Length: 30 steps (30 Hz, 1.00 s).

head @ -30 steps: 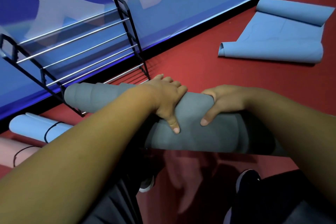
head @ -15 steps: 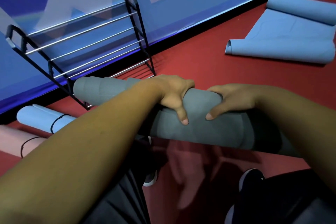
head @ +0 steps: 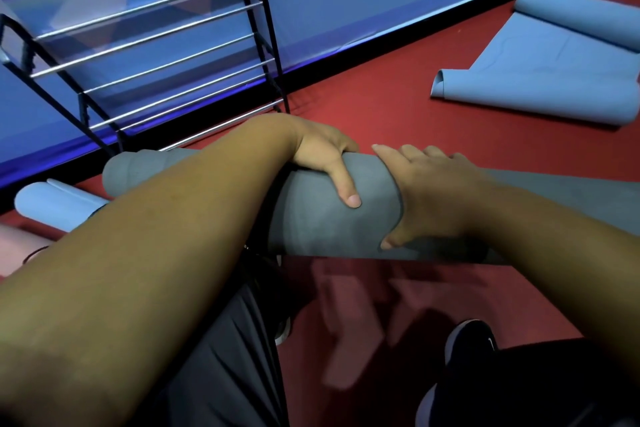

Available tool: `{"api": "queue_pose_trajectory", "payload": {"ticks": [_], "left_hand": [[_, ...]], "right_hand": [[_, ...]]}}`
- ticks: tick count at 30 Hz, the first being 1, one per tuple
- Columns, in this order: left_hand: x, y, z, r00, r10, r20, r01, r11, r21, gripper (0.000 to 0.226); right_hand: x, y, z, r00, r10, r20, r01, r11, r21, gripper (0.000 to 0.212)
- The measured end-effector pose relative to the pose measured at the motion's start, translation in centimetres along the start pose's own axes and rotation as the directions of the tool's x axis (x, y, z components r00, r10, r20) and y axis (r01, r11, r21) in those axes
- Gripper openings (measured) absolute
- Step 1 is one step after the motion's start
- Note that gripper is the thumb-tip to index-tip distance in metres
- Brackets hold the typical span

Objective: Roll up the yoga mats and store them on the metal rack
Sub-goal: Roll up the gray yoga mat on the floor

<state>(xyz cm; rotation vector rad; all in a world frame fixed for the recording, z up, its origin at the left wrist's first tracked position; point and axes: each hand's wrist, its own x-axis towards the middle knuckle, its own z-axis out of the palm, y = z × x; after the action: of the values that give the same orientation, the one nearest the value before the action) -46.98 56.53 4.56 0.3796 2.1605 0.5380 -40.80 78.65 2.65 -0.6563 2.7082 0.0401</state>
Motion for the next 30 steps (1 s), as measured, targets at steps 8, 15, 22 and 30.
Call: {"api": "queue_pose_trajectory", "payload": {"ticks": [8,15,22,30], "left_hand": [[-0.5,0.0,0.7,0.999,-0.030,-0.021,0.031,0.998,0.055,0.067],[-1.6,0.7,2.2,0.978,0.061,-0.200,0.067,0.814,0.577,0.133],[-3.0,1.0,2.3,0.948,0.108,-0.298,0.115,0.761,0.639,0.132],[-2.1,-0.1,2.1,0.955,0.096,-0.281,0.050,0.881,0.471,0.112]], "right_hand": [[1.6,1.0,-0.3,0.994,-0.039,0.098,0.012,0.967,0.256,0.107],[2.3,3.1,-0.9,0.986,-0.075,0.152,-0.020,0.839,0.544,0.080],[2.0,3.4,-1.7,0.966,-0.109,0.235,-0.094,0.698,0.710,0.062],[2.7,2.6,-1.2,0.965,-0.109,0.237,-0.081,0.737,0.671,0.060]]}}
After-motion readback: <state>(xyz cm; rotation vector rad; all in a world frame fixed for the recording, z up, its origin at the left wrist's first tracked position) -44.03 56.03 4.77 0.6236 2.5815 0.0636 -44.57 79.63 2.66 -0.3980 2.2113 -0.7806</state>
